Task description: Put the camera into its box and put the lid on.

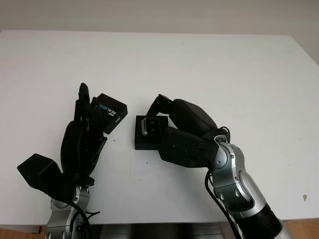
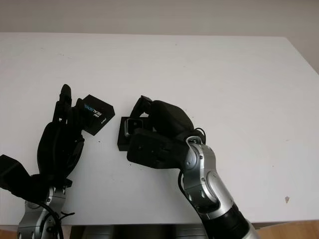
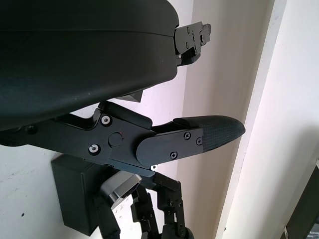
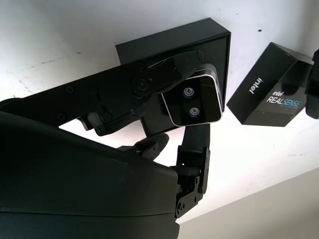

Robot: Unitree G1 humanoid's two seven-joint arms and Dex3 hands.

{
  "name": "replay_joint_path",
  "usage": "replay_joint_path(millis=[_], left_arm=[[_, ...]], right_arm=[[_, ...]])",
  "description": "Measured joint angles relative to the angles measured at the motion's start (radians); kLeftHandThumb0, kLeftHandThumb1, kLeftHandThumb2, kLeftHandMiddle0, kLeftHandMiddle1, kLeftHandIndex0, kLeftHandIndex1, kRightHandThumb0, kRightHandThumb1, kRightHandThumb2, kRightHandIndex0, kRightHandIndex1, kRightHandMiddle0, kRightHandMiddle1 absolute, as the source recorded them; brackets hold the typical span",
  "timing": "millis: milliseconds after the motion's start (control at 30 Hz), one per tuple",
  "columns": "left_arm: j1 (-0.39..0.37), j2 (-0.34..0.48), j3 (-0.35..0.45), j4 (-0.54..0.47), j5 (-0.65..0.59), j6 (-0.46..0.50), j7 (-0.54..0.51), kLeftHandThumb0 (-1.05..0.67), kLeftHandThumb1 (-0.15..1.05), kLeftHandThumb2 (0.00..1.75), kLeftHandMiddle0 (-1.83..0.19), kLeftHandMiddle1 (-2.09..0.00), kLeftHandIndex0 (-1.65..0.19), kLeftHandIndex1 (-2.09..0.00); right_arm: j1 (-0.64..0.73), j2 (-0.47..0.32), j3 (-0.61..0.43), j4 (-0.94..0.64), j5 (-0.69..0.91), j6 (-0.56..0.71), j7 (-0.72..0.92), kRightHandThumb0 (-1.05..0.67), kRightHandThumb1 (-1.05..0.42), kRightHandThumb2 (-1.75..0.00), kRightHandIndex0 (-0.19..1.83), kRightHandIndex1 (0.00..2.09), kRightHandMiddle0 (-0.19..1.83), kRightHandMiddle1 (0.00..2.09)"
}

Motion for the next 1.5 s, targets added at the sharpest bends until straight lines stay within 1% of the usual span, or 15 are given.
replay_joint_path(millis=[100, 267, 433, 567, 1000, 1100, 1133, 1167, 1200, 1300, 1367, 1400, 1467, 1500], left_arm=[[0.0, 0.0, 0.0, -0.004, 0.0, 0.006, 0.004, -0.68, 1.05, 0.54, 0.19, 0.0, 0.19, 0.0], [0.0, 0.0, 0.003, -0.005, 0.0, 0.006, 0.003, -0.68, 1.05, 0.55, 0.19, 0.0, 0.19, 0.0], [0.003, 0.0, 0.004, -0.006, 0.0, 0.006, 0.003, -0.69, 1.05, 0.53, 0.19, 0.0, 0.19, 0.0], [0.003, 0.0, 0.005, -0.006, 0.0, 0.006, 0.003, -0.68, 1.05, 0.53, 0.19, 0.0, 0.19, 0.0], [0.004, 0.0, 0.007, -0.009, 0.0, 0.006, 0.002, -0.68, 1.05, 0.53, 0.19, 0.0, 0.19, 0.0], [0.004, 0.0, 0.007, -0.009, -0.001, 0.006, 0.002, -0.69, 1.05, 0.52, 0.19, 0.0, 0.19, 0.0], [0.004, 0.0, 0.007, -0.009, -0.001, 0.006, 0.003, -0.69, 1.05, 0.51, 0.19, 0.0, 0.19, 0.0], [0.004, -0.001, 0.007, -0.01, -0.002, 0.006, 0.003, -0.69, 1.05, 0.51, 0.19, 0.0, 0.19, 0.0], [0.005, -0.001, 0.006, -0.012, -0.003, 0.006, 0.003, -0.69, 1.05, 0.51, 0.19, 0.0, 0.19, 0.0], [0.007, -0.001, 0.006, -0.012, -0.008, 0.006, 0.003, -0.69, 1.05, 0.52, 0.19, 0.0, 0.19, 0.0], [0.01, -0.001, 0.006, -0.012, -0.008, 0.006, 0.003, -0.69, 1.05, 0.52, 0.19, 0.0, 0.19, 0.0], [0.011, -0.001, 0.006, -0.012, -0.008, 0.006, 0.003, -0.68, 1.05, 0.51, 0.19, 0.0, 0.19, 0.0], [0.015, -0.002, 0.006, -0.013, -0.008, 0.006, 0.006, -0.68, 1.05, 0.51, 0.19, 0.0, 0.19, 0.0], [0.017, -0.003, 0.005, -0.014, -0.008, 0.006, 0.007, -0.68, 1.05, 0.51, 0.19, 0.0, 0.19, 0.0]], right_arm=[[0.0, -0.001, 0.001, 0.014, -0.006, -0.003, -0.007, -0.39, -1.05, -0.17, 0.5, 0.22, 0.6, 2.09], [-0.007, -0.007, 0.002, 0.044, -0.017, -0.014, -0.01, -0.39, -1.05, -0.18, 0.52, 0.22, 0.61, 2.09], [-0.013, -0.014, 0.01, 0.067, -0.051, -0.041, -0.021, -0.39, -1.05, -0.15, 0.54, 0.22, 0.55, 2.09], [-0.013, -0.014, 0.013, 0.086, -0.073, -0.06, -0.042, -0.39, -1.05, -0.15, 0.54, 0.21, 0.49, 2.09], [-0.011, -0.034, 0.022, 0.107, -0.149, -0.134, -0.092, -0.39, -1.05, -0.14, 0.57, 0.22, 0.47, 2.09], [-0.011, -0.034, 0.026, 0.106, -0.171, -0.135, -0.09, -0.41, -1.05, -0.15, 0.54, 0.2, 0.42, 2.09], [-0.011, -0.035, 0.029, 0.102, -0.185, -0.134, -0.08, -0.43, -1.05, -0.16, 0.52, 0.19, 0.37, 2.09], [-0.011, -0.038, 0.033, 0.099, -0.202, -0.134, -0.069, -0.49, -1.04, -0.12, 0.49, 0.17, 0.22, 2.0], [-0.011, -0.043, 0.038, 0.094, -0.214, -0.134, -0.057, -0.52, -1.03, -0.09, 0.47, 0.15, 0.14, 1.87], [-0.011, -0.054, 0.049, 0.085, -0.253, -0.139, -0.026, -0.57, -1.01, -0.06, 0.37, 0.08, 0.0, 1.53], [-0.011, -0.059, 0.053, 0.079, -0.276, -0.145, -0.006, -0.58, -1.01, -0.06, 0.34, 0.06, -0.01, 1.4], [-0.011, -0.061, 0.055, 0.076, -0.284, -0.145, 0.007, -0.58, -1.0, -0.05, 0.29, 0.04, 0.0, 1.23], [-0.011, -0.063, 0.057, 0.064, -0.302, -0.145, 0.032, -0.59, -0.99, -0.05, 0.24, 0.03, 0.04, 1.0], [-0.011, -0.063, 0.058, 0.059, -0.312, -0.145, 0.043, -0.59, -0.99, -0.05, 0.23, 0.03, 0.06, 0.93]])
